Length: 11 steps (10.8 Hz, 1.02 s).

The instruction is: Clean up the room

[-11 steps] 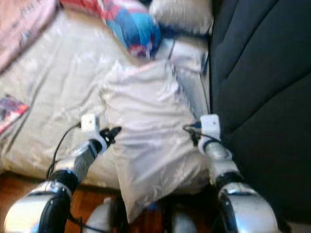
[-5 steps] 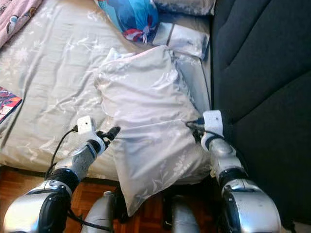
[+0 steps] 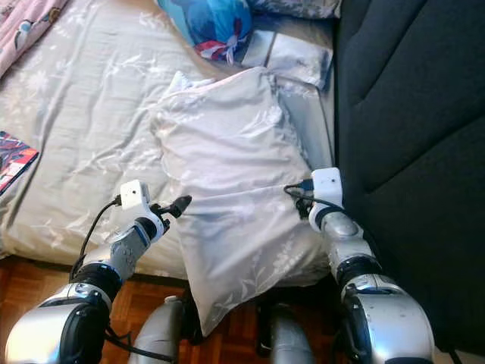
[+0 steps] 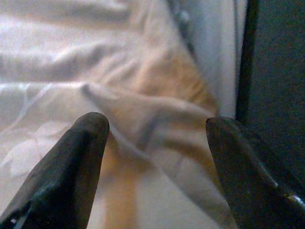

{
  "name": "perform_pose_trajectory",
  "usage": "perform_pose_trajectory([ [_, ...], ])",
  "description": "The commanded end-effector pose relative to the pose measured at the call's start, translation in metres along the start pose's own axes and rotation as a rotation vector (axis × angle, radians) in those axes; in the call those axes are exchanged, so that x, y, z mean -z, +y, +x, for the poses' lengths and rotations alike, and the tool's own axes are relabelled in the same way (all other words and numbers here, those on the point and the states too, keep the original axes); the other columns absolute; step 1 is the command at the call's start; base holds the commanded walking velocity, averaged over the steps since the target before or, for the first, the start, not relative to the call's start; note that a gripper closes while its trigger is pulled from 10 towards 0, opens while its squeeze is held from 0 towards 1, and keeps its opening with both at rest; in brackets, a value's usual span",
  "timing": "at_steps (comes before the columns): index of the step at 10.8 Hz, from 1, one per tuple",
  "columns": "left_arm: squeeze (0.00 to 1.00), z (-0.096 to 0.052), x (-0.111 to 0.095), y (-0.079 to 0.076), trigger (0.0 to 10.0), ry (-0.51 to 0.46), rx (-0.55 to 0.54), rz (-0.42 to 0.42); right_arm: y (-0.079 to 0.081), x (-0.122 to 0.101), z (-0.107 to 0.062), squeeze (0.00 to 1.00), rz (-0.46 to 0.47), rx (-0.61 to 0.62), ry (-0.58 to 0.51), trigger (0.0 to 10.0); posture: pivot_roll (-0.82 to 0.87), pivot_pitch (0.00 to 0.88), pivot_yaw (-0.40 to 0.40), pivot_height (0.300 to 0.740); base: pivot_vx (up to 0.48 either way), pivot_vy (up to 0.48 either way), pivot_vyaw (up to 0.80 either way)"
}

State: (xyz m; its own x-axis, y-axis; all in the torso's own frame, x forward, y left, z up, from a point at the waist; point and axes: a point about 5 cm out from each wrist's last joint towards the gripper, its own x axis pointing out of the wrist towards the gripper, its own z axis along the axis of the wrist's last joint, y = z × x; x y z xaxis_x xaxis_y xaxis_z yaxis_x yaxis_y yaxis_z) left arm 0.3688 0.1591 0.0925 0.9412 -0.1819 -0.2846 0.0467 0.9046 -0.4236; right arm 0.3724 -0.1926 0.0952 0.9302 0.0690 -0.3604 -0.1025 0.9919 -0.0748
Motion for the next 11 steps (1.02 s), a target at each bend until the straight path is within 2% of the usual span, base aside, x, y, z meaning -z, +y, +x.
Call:
perform_pose_trajectory([
  [1,1.0,-0.005,0.013,0.008,10.0,0.041,-0.014,-0.013,0.001,0.014,-0.002,0.0,-0.007,-0.006,0.063,10.0,0.14,0.419,-0.007,0.691,0.0,0.0,0.0],
  [2,1.0,-0.006,0.009,0.008,10.0,0.022,-0.002,-0.025,0.001,0.017,-0.002,0.0,-0.021,-0.003,0.076,10.0,0.15,0.418,-0.006,0.691,0.0,0.0,0.0],
  [3,0.0,-0.008,0.008,0.009,10.0,0.011,0.01,-0.03,0.002,0.018,-0.002,0.0,-0.027,0.001,0.082,10.0,0.16,0.426,-0.006,0.691,0.0,0.0,0.0],
  [7,0.0,-0.029,0.006,0.015,10.0,-0.014,0.021,-0.039,0.003,0.025,-0.003,0.0,-0.029,0.031,0.114,10.0,0.21,0.445,0.013,0.691,0.0,0.0,0.0],
  [11,0.0,-0.054,-0.002,0.006,10.0,-0.039,0.034,-0.037,0.008,0.052,-0.008,0.0,0.004,0.052,0.198,10.0,0.27,0.478,0.038,0.691,0.0,0.0,0.0],
])
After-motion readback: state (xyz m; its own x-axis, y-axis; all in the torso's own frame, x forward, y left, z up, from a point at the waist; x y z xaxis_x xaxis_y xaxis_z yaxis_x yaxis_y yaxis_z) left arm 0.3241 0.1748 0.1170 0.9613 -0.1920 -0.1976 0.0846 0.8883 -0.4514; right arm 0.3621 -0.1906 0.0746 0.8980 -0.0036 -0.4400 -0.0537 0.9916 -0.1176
